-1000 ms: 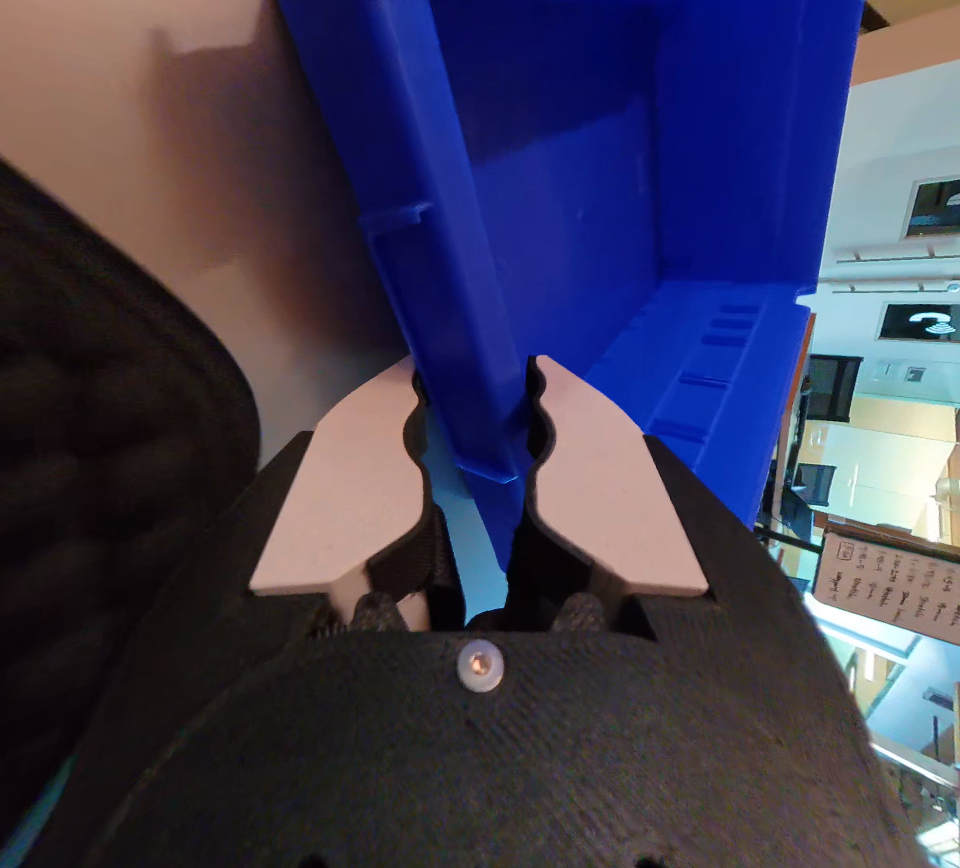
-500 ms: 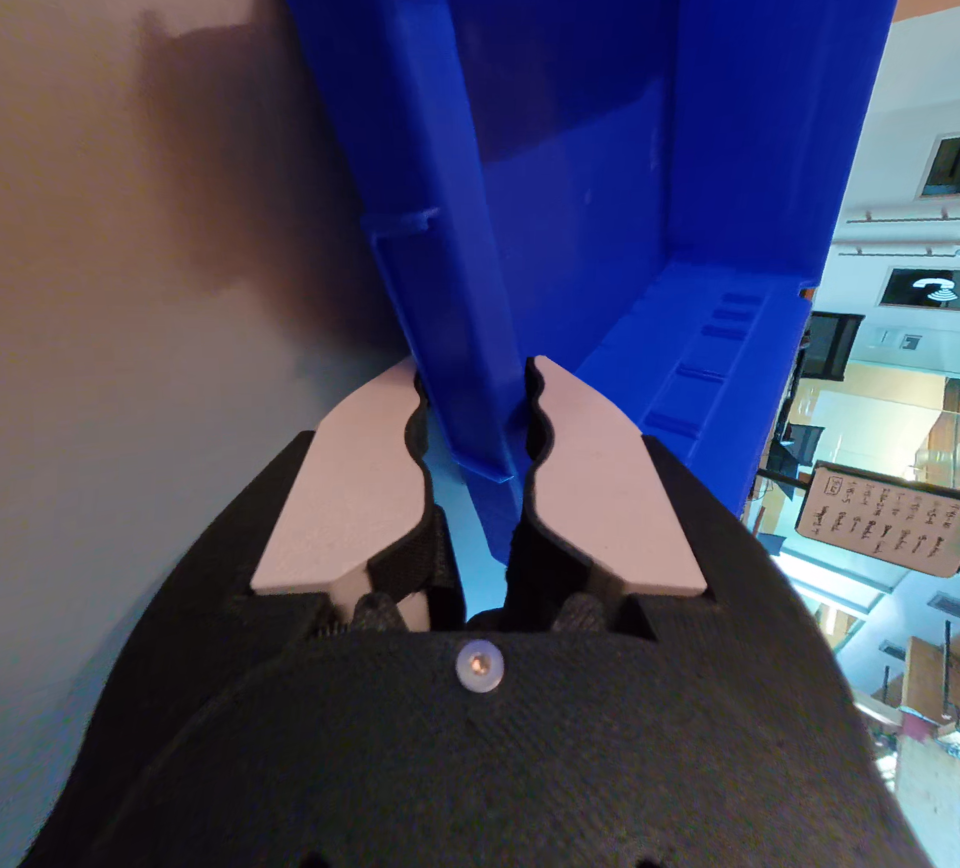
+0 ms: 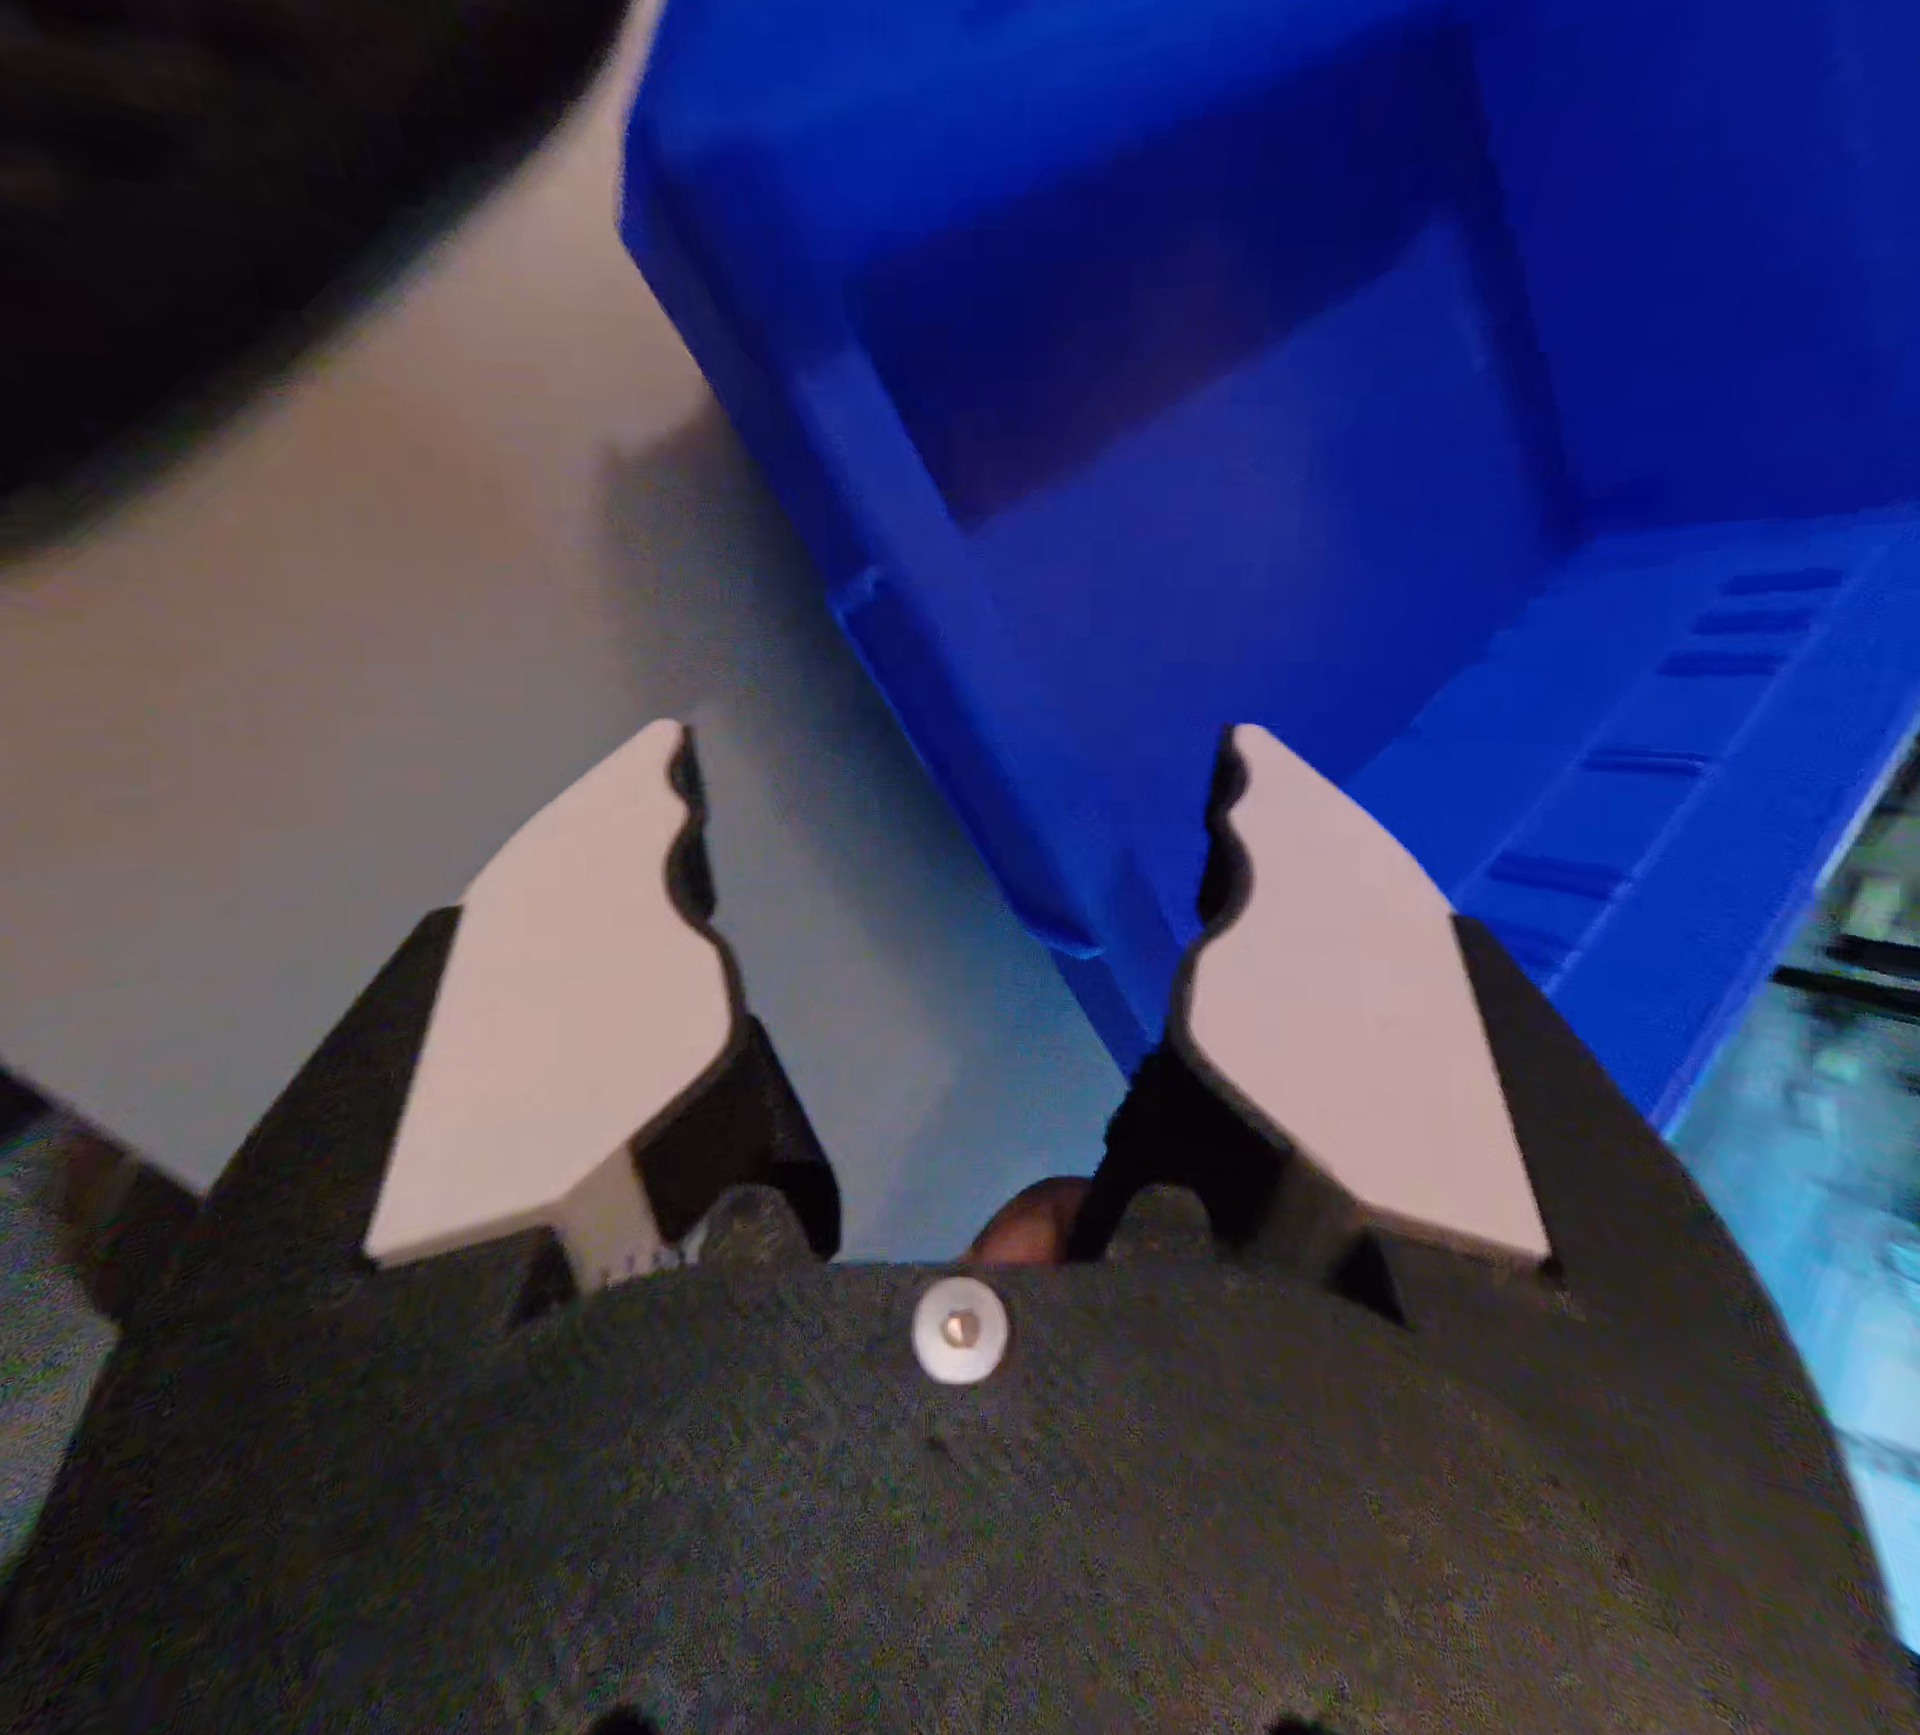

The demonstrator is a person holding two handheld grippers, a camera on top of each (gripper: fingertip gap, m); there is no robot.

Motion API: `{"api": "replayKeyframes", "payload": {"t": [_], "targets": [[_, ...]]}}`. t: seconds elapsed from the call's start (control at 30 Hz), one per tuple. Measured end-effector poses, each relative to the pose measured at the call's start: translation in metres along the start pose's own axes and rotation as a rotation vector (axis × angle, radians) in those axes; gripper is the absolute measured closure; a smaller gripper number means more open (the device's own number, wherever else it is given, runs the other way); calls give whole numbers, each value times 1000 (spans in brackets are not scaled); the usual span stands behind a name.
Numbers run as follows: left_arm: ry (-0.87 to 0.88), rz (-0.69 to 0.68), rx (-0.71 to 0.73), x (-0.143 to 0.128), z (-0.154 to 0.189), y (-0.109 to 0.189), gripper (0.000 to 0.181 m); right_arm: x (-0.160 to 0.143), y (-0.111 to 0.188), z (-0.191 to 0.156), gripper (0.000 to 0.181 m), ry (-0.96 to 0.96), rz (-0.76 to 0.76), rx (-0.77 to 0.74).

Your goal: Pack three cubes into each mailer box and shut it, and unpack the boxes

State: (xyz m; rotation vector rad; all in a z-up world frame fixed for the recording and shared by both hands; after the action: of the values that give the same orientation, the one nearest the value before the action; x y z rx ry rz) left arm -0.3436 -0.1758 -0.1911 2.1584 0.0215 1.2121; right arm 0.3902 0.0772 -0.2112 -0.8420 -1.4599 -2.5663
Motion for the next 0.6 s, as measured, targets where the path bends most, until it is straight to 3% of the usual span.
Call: {"api": "replayKeyframes", "payload": {"t": [0.1, 0.2, 0.27, 0.33, 0.37, 0.43, 0.53, 0.6], "targets": [[177, 340, 88, 28, -17, 25, 83, 27, 18, -1, 60, -123, 239, 106], [322, 672, 232, 47, -38, 52, 50, 63, 39, -7, 40, -223, 659, 195], [438, 792, 235, 55, -50, 64, 37, 86, 51, -15, 35, -234, 934, 265], [514, 800, 202, 62, -63, 66, 37, 107, 55, -24, 35, -233, 1073, 317], [499, 761, 207, 65, -71, 63, 39, 117, 54, -31, 35, -220, 1109, 347], [413, 575, 215, 70, -90, 48, 73, 138, 49, -48, 36, -172, 1186, 413], [258, 121, 94, 72, -118, 10, 63, 166, 29, -73, 35, -107, 1175, 474], [184, -165, 5, 70, -134, -15, 52, 178, 13, -78, 35, -93, 1080, 345]]}}
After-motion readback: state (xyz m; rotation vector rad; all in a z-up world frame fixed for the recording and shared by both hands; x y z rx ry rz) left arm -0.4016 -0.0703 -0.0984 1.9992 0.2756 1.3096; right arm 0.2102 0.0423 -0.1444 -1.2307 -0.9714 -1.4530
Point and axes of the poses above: each gripper's, where its closed fingertips meet, y back along the fingers, x out of its top, z = x × y across the jaws, the point moved 8 cm from there along y, back along the fingers, and after that the axes turned 6 degrees about -y, right-handed, at the moved point
